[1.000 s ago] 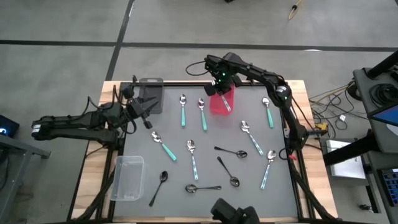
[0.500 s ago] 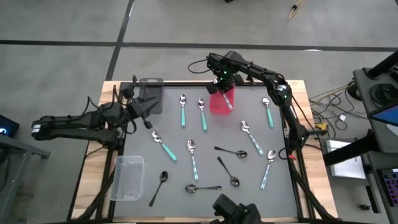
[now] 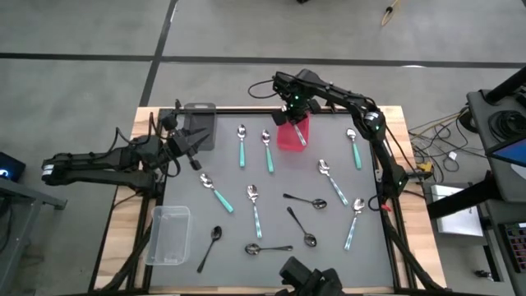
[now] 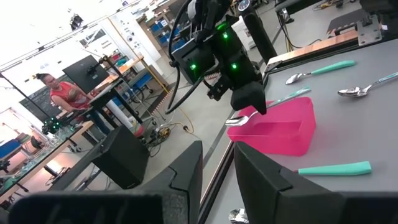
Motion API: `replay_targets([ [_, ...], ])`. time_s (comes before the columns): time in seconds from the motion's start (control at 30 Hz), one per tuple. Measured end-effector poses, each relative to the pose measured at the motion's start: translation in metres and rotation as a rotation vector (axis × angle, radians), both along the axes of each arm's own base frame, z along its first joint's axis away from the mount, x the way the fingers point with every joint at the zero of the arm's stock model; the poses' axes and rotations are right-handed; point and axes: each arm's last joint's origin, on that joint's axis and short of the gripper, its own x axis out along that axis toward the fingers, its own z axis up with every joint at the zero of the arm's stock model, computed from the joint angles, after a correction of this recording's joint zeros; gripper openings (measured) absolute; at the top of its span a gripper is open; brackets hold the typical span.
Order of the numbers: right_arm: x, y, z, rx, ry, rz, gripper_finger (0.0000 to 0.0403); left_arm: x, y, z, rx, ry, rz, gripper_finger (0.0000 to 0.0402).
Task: Sort silverware by color (type)
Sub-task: Put the white and green spoon into the red bin
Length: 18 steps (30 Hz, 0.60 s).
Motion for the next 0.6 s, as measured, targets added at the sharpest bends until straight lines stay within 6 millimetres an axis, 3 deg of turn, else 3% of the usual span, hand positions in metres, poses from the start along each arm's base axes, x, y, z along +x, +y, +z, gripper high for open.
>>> replay_targets([
  [0.6, 0.001, 0.0, -0.016, -0.017, 0.012, 0.007, 0.0028, 0.0, 0.0, 0.0, 0.0, 0.0, 0.0, 0.0076],
])
